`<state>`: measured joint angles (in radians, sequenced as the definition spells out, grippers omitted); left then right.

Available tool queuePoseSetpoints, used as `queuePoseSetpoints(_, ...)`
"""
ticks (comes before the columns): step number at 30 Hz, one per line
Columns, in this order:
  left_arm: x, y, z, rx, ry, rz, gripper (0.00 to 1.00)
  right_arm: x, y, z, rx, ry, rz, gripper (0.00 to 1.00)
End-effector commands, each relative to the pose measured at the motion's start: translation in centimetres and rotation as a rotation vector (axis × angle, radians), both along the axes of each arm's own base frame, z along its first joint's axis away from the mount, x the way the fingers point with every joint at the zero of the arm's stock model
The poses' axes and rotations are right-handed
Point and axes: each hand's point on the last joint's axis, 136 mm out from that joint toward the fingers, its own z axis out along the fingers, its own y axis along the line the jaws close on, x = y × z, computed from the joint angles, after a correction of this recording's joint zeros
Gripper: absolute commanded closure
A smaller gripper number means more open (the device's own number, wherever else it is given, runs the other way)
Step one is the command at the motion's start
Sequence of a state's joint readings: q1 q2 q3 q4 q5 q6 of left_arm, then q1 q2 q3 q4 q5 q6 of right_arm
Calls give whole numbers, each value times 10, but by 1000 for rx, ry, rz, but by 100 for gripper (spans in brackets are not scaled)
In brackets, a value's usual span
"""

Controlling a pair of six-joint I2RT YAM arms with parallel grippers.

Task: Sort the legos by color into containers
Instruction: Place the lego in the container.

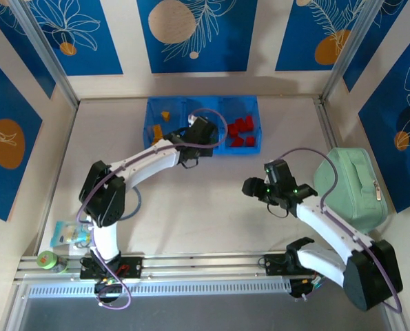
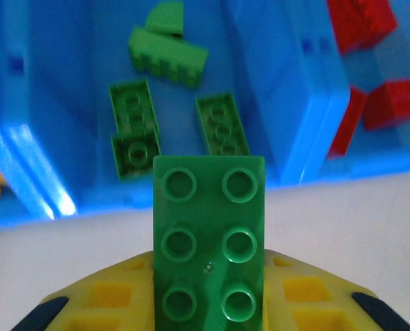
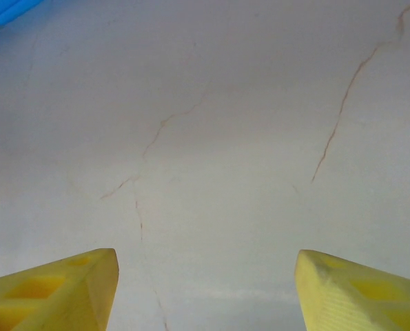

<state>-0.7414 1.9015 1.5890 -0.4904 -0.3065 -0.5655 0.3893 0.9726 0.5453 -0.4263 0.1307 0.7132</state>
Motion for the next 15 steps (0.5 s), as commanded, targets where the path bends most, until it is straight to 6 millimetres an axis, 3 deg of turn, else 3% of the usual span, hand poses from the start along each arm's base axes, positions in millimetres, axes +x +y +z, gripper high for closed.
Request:
queuePoseSetpoints(1,22,-3,-6,29,11,-54,77,-15,-7,0,6,16,-28,31)
queuePoseSetpoints(6,52,-12,-16,10,41,-64,77,-26,-14,9,9,-15,-38,31)
queuePoseSetpoints(15,83,-16,-22,24,32,-64,73,-30,-14,14,28,-24,-41,31)
